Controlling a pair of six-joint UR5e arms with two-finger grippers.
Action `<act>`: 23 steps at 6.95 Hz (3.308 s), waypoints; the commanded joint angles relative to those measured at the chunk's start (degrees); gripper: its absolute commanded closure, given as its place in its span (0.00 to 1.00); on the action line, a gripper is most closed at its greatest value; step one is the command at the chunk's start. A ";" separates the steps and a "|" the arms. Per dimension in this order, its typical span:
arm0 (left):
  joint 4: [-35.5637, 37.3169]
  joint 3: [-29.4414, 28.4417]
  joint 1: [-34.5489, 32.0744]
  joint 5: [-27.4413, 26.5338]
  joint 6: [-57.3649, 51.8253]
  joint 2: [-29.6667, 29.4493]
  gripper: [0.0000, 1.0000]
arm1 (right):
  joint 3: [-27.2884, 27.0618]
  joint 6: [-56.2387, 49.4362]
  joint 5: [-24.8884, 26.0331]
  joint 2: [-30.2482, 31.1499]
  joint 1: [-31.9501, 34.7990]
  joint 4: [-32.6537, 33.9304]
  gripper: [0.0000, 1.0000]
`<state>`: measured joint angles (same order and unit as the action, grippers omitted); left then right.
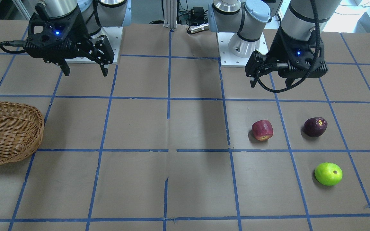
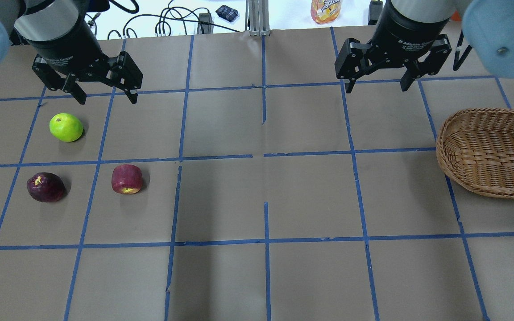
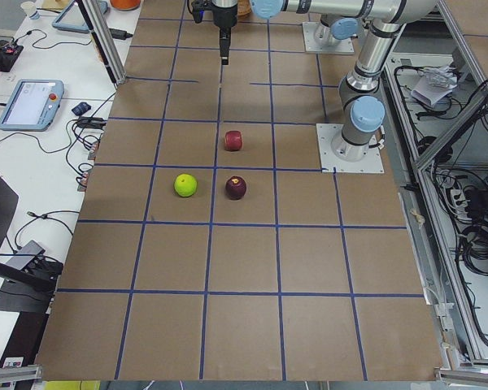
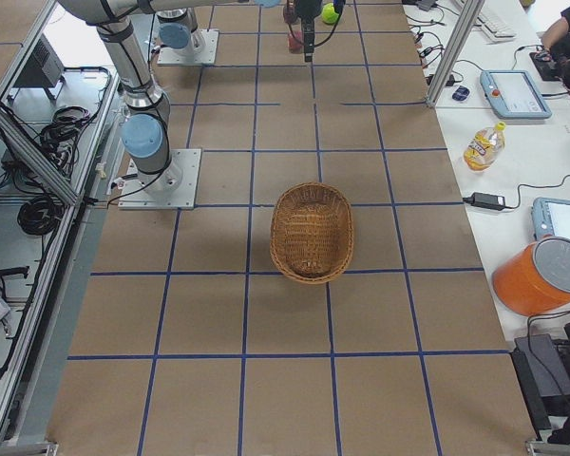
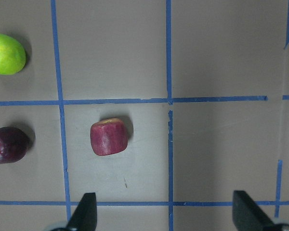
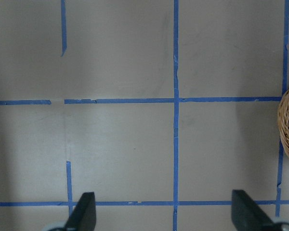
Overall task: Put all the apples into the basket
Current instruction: 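Reach down and grasp the red apple with the left gripper, then carry the red apple to the table center and release it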
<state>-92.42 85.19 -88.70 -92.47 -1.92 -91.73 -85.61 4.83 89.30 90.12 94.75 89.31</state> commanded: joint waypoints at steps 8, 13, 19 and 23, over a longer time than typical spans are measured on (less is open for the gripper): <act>15.65 22.53 15.05 0.10 -17.56 -4.23 0.00 | -0.26 0.27 -0.18 0.05 0.00 -0.01 0.00; 33.16 30.92 14.96 3.53 -14.79 -10.91 0.00 | -0.35 0.27 -0.09 0.05 0.00 -0.01 0.00; 41.18 33.74 14.61 3.35 -10.48 -12.96 0.80 | -0.35 0.27 -0.09 0.05 0.00 -0.01 0.00; 41.10 23.84 -8.53 8.51 18.26 -14.60 0.93 | -0.35 0.35 -0.09 0.05 0.00 -0.10 0.00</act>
<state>-51.61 112.85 -89.32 -86.14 5.08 -104.40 -85.96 5.13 89.21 90.18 94.75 89.21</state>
